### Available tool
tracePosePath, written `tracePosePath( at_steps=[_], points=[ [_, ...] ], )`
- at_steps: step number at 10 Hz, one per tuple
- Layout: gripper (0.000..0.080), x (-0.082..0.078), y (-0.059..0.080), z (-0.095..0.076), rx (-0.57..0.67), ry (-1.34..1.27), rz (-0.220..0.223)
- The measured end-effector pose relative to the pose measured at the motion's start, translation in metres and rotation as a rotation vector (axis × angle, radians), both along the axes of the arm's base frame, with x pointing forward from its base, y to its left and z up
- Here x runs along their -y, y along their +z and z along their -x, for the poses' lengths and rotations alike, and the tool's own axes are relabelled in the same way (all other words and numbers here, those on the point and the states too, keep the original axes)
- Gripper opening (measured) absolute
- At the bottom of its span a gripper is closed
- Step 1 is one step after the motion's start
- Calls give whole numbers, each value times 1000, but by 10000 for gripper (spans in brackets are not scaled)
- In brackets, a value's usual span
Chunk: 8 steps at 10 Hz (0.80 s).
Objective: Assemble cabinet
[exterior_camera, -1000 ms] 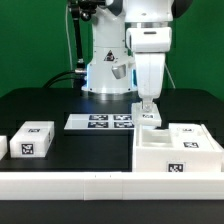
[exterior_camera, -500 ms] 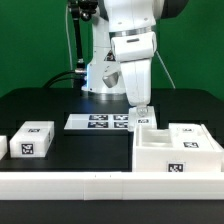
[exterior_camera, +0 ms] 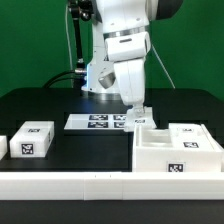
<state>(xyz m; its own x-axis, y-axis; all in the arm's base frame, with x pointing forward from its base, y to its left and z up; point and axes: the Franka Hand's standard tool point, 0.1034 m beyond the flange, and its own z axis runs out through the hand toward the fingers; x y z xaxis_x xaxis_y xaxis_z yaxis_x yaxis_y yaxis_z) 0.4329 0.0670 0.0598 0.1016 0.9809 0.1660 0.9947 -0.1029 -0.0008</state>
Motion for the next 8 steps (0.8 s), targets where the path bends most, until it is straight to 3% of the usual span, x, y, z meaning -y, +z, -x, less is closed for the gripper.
tracePosePath(
  at_steps=[2, 8],
  points=[
    [62, -15, 12, -4, 28, 29, 4],
    [62, -14, 9, -4, 27, 56, 8]
  ],
)
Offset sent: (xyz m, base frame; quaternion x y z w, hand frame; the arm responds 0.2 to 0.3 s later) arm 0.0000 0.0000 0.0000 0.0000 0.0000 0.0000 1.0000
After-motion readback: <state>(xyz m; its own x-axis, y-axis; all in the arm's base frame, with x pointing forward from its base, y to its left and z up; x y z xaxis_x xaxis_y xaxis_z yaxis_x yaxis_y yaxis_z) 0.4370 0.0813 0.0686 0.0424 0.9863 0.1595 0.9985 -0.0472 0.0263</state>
